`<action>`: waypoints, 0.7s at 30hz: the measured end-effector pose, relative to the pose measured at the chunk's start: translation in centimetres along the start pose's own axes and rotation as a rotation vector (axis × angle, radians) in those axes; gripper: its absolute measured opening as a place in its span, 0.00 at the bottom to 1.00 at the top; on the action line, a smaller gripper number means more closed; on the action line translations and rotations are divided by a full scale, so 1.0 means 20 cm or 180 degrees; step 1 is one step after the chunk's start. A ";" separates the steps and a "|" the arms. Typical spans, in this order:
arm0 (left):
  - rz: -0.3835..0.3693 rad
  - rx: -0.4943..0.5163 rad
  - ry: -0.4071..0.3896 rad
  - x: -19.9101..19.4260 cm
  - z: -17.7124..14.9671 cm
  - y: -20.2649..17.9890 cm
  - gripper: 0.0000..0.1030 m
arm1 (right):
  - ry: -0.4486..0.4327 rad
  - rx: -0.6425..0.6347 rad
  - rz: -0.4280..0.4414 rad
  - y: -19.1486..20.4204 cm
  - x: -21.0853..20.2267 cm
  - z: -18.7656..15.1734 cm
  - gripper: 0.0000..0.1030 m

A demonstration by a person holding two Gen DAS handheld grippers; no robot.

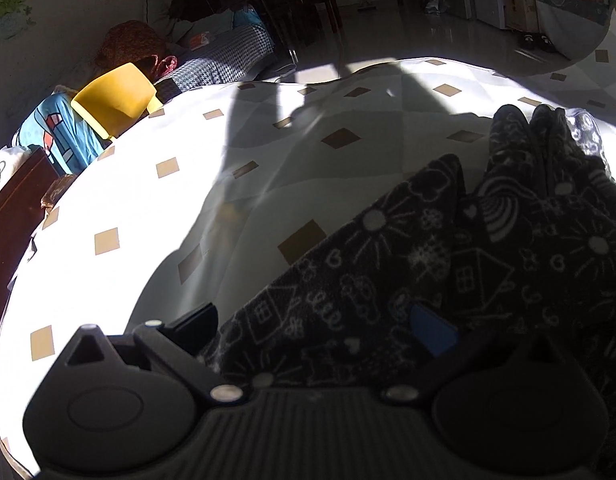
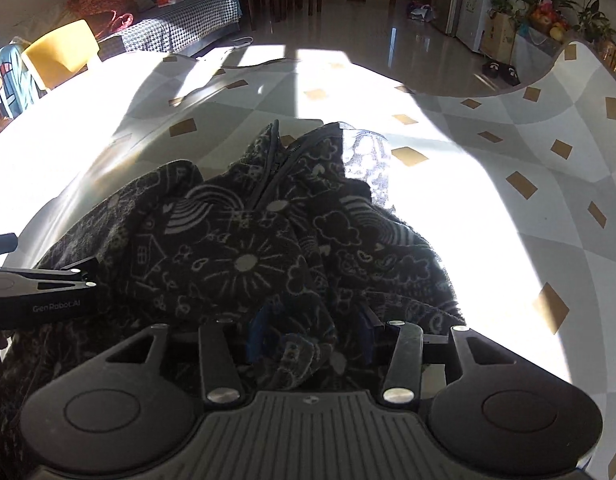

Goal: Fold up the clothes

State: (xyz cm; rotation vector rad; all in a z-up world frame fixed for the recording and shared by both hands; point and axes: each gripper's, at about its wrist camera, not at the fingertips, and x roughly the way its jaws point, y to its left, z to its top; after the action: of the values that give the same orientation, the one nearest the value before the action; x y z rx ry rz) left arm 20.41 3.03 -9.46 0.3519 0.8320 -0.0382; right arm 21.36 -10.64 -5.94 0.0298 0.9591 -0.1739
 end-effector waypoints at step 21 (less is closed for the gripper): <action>0.0479 -0.0129 0.0300 0.17 -0.09 0.09 1.00 | 0.0176 -0.0190 -0.0334 -0.01 0.08 -0.04 0.11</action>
State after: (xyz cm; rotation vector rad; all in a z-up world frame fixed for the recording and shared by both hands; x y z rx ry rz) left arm 21.69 5.61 -12.53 0.3794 0.8960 0.1359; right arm 21.59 -10.92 -7.63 -0.0711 1.0213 -0.2419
